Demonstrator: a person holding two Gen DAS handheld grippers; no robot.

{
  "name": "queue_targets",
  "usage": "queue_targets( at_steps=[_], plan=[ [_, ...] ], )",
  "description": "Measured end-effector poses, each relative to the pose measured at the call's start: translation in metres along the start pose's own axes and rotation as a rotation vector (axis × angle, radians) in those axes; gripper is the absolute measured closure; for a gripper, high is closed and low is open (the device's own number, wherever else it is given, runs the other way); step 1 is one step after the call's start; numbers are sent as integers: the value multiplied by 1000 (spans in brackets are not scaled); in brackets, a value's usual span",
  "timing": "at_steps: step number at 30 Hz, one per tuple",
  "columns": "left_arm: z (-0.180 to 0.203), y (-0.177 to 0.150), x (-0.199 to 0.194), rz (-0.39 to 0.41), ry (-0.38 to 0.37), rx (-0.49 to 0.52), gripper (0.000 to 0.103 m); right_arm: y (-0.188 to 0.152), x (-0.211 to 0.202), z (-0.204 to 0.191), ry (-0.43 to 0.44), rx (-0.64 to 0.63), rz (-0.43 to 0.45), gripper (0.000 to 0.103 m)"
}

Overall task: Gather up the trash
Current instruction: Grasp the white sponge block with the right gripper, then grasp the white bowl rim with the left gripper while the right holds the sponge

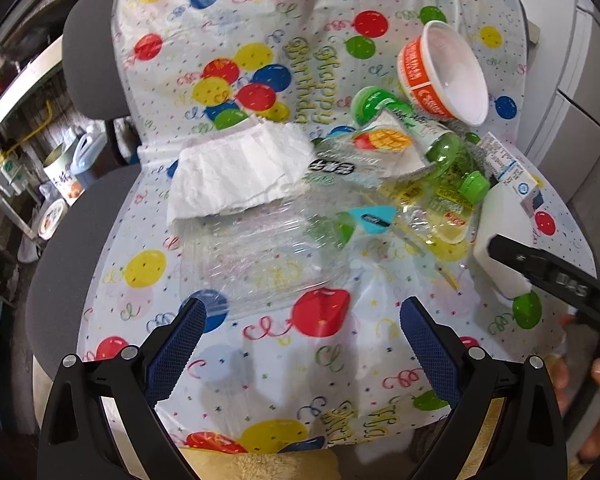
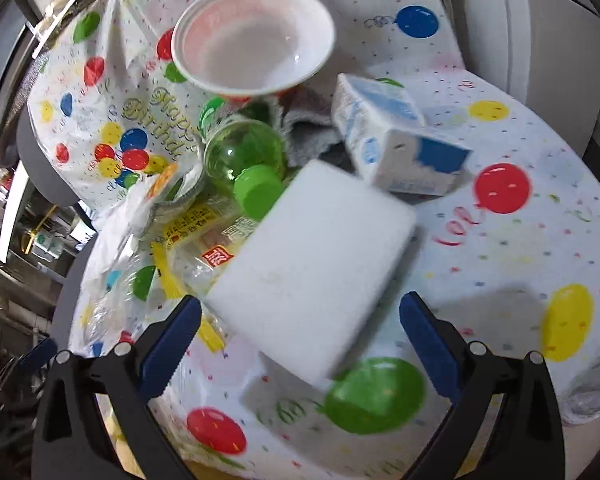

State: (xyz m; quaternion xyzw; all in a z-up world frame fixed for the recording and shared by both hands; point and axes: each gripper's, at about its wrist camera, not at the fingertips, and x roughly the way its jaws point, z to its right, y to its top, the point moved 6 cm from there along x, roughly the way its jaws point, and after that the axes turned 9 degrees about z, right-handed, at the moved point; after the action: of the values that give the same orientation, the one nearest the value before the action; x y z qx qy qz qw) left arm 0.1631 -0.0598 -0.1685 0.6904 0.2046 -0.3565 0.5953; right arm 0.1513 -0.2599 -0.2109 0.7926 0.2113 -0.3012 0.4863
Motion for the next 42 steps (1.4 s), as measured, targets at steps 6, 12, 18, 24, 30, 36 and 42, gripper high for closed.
queue_targets(
  at_steps=[6, 12, 18, 24, 30, 36, 42],
  plan=[
    [-30, -10, -5, -2, 36, -53, 7, -1, 5, -5, -92, -86, 43, 7],
    [-64, -24, -9, -11, 70, -123, 7, -7, -23, 8, -173, -220, 77, 22],
    [-79, -34, -12, -11, 68, -160, 7, -15, -43, 20, -89, -183, 110, 5],
    [-73, -39, -18, -5, 50, -147, 7, -16, -39, 26, -161, -115, 101, 7],
    [-67, -41, -22, -5, 36, -132, 7, -22, -32, 13, -201, -219, 72, 33],
    [-59, -44, -30, 5, 17, -109, 7, -22, -64, 8, -109, -259, 97, 42],
    [-20, -36, -34, 18, -73, -30, 8, -8, -119, 24, -80, -269, 202, 42]
  ],
)
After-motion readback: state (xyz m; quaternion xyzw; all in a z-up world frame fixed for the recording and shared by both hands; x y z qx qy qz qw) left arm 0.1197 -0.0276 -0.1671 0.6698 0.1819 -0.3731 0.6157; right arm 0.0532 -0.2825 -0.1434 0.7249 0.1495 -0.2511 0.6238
